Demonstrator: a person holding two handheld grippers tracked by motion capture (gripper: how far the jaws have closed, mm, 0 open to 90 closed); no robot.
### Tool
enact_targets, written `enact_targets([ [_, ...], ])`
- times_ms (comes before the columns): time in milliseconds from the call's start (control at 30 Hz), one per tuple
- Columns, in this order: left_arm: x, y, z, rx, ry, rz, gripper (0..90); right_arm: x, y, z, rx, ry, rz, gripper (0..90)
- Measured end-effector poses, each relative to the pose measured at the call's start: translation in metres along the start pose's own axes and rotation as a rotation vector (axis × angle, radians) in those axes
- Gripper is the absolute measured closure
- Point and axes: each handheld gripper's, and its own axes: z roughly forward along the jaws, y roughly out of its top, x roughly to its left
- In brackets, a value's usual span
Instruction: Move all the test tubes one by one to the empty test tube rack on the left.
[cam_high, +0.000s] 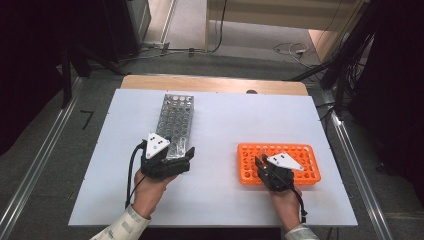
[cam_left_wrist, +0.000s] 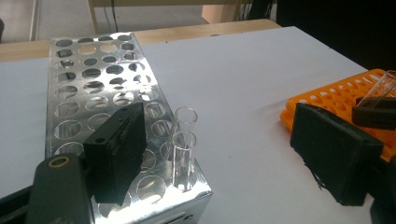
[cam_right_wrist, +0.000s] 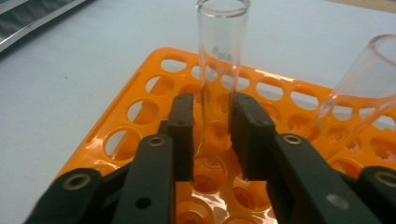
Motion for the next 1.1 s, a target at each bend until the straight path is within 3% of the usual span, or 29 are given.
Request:
enact_targets([
  [133,0.0,0.0,-0.001,-0.003,0.001,0.001,18.2,-0.002,0.002,-0.003,-0.009,-0.008,0.003,73.1],
  [500,-0.005,0.0,-0.001,-0.001,-0.014,0.015,18.3,0.001,0.015,-0.025,-0.075,-0.018,-0.046,73.2],
  [700,-0.01,0.002,-0.004,-0.014,-0.034,0.017,18.3,0.005,0.02,-0.039,-0.077,0.062,-0.023,73.4],
  [1100,-0.019,0.0,-0.001,-0.005,-0.069,0.041,18.3,0.024,0.03,-0.042,-0.074,0.2,-0.052,73.6],
])
